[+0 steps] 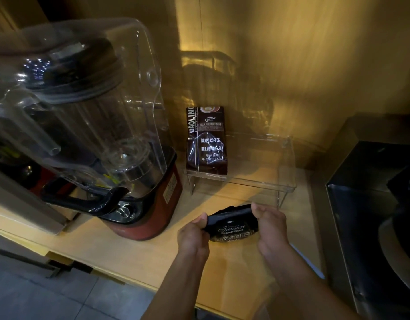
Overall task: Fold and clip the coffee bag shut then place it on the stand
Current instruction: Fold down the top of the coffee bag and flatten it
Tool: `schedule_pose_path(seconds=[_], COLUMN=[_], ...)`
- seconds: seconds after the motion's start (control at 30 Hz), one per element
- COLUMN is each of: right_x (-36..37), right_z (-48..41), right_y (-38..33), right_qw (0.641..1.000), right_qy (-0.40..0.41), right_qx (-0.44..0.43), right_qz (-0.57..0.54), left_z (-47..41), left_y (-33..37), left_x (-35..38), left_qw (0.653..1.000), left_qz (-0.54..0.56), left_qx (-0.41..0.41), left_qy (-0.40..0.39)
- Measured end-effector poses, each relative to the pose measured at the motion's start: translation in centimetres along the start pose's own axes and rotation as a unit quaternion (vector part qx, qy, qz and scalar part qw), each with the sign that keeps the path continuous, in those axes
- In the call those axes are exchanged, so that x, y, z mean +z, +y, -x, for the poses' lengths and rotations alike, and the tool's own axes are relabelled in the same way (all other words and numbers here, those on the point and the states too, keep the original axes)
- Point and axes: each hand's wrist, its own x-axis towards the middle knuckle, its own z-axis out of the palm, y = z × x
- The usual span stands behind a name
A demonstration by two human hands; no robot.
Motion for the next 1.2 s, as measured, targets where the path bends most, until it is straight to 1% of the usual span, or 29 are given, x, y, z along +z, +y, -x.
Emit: schedule_pose_path(seconds=[0.03, 0.07, 0.1, 0.13, 0.17, 0.27, 0.3, 0.37, 0.43, 0.47, 0.57, 0.63, 0.77, 0.83, 0.9, 1.0, 1.1, 1.13, 1.2], right_x=[0.0, 0.0, -0.2, -0.3, -0.6, -0.9, -0.9, -0.6, -0.4, -0.4, -0.8, -1.2, -1.7, -1.9, -2.7, -5.0, -7.7, -8.4, -9.4], right_z=[-0.1, -0.2, -0.3, -0.4, -0.5, -0.8, -0.8, -0.6, -0.4, -0.3, -0.1, -0.1, 0.1, -0.1, -0.8, -2.7, -4.6, -5.0, -5.4], right_y=[0.1, 0.2, 0.3, 0.4, 0.5, 0.5, 0.5, 0.4, 0.3, 0.2, 0.0, -0.1, -0.6, -0.6, -0.3, 0.6, 2.1, 2.6, 3.6], right_qw=[1.0, 0.999, 0.997, 0.996, 0.995, 0.993, 0.992, 0.992, 0.992, 0.992, 0.992, 0.991, 0.98, 0.974, 0.975, 0.975, 0.957, 0.943, 0.908], right_qy=[0.001, 0.0, -0.003, -0.004, -0.004, -0.012, -0.015, -0.02, -0.019, -0.018, -0.026, -0.031, -0.059, -0.061, -0.041, 0.013, 0.039, 0.037, 0.031], right_qx=[-0.013, -0.029, -0.046, -0.058, -0.064, -0.075, -0.077, -0.083, -0.09, -0.091, -0.092, -0.099, -0.143, -0.159, -0.157, -0.136, -0.113, -0.109, -0.109], right_qz=[0.014, 0.035, 0.055, 0.069, 0.079, 0.092, 0.096, 0.094, 0.088, 0.085, 0.078, 0.085, 0.126, 0.147, 0.152, 0.173, 0.266, 0.313, 0.404], left_z=[0.1, 0.1, 0.2, 0.3, 0.6, 1.2, 1.3, 1.6, 1.9, 1.9, 1.6, 1.6, 1.7, 1.7, 1.5, 1.2, 0.9, 0.9, 0.9], left_y=[0.1, 0.3, 0.7, 1.1, 1.5, 2.3, 2.1, 1.1, -0.3, -0.9, -1.6, -1.7, -1.5, -1.4, -1.3, -1.1, -0.8, -0.8, -0.8], left_x=[0.0, 0.0, -0.1, -0.1, -0.1, 0.6, 1.2, 2.5, 3.6, 4.0, 4.5, 4.5, 4.7, 4.8, 4.9, 4.8, 4.7, 4.7, 5.0], left_qw=[1.0, 0.996, 0.982, 0.955, 0.92, 0.803, 0.765, 0.703, 0.659, 0.648, 0.643, 0.647, 0.693, 0.695, 0.696, 0.707, 0.721, 0.728, 0.754], left_qz=[-0.016, -0.065, -0.145, -0.231, -0.308, -0.47, -0.508, -0.55, -0.576, -0.584, -0.584, -0.571, -0.522, -0.518, -0.518, -0.519, -0.517, -0.513, -0.493], left_qx=[0.022, 0.065, 0.124, 0.185, 0.237, 0.348, 0.374, 0.416, 0.44, 0.443, 0.451, 0.459, 0.447, 0.446, 0.442, 0.43, 0.413, 0.406, 0.387], left_qy=[-0.001, -0.001, -0.007, -0.024, -0.049, -0.114, -0.131, -0.174, -0.202, -0.206, -0.205, -0.212, -0.217, -0.222, -0.226, -0.215, -0.207, -0.204, -0.196])
